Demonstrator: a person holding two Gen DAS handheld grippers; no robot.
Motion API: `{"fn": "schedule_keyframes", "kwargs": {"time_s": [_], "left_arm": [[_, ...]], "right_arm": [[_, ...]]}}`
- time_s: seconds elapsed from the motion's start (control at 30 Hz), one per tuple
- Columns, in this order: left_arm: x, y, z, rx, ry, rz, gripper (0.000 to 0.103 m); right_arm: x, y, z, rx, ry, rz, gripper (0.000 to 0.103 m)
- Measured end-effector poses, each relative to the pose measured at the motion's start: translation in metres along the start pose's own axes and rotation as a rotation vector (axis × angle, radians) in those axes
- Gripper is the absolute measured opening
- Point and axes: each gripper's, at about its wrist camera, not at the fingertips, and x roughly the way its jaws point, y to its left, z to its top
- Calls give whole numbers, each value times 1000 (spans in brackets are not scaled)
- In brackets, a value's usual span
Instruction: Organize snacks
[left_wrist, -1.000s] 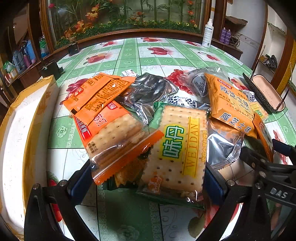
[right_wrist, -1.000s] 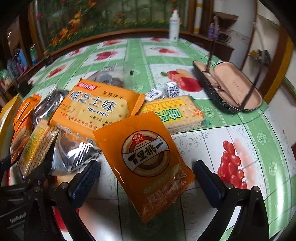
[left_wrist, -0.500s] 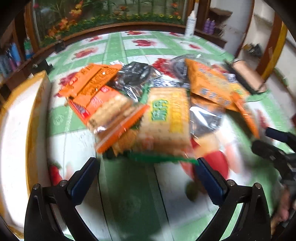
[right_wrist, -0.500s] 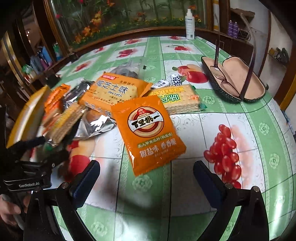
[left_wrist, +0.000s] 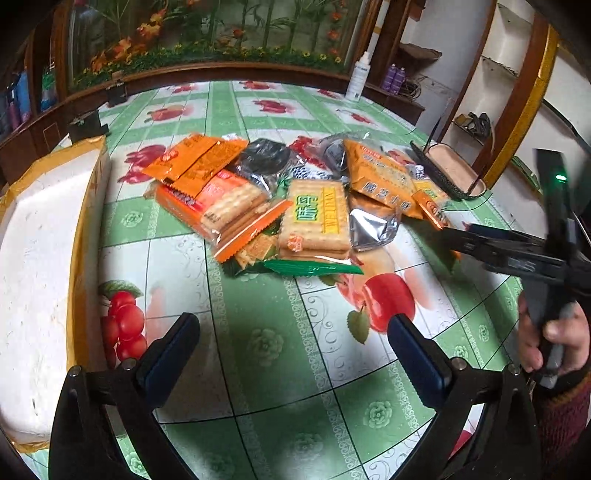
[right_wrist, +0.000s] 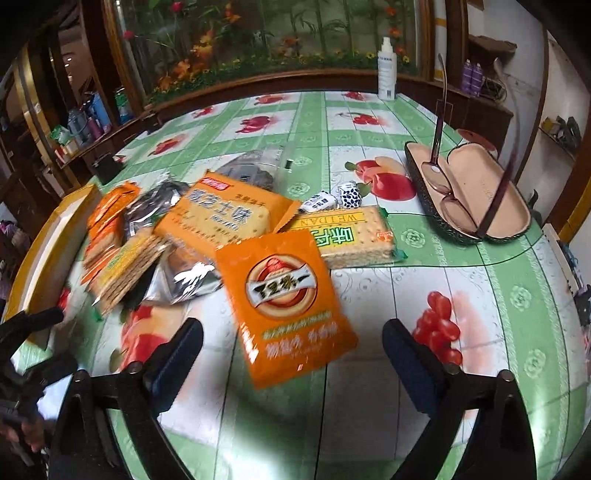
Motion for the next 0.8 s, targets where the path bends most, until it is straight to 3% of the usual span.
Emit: {"fn": "schedule_keyframes", "kwargs": {"time_s": [0.03,0.17,0.4,0.5,0.8], "left_arm": [[-1,0,1,-3,-4,-4,102],[-8,2,5,-12,-19,-19,100],[2,-2,24,-4,-2,-29,77],[16,-6,34,2,17,-16,76],[57,-14,62,23,84,5,76]], "right_arm": [[5,-1,1,6,14,3,71],[6,2,-1,0,4,-5,65],[-10,8,-20,38,-49,30,55],[-17,8,-21,46,-84,10,55],[-14,5,-22,68,-75,49,55]]}}
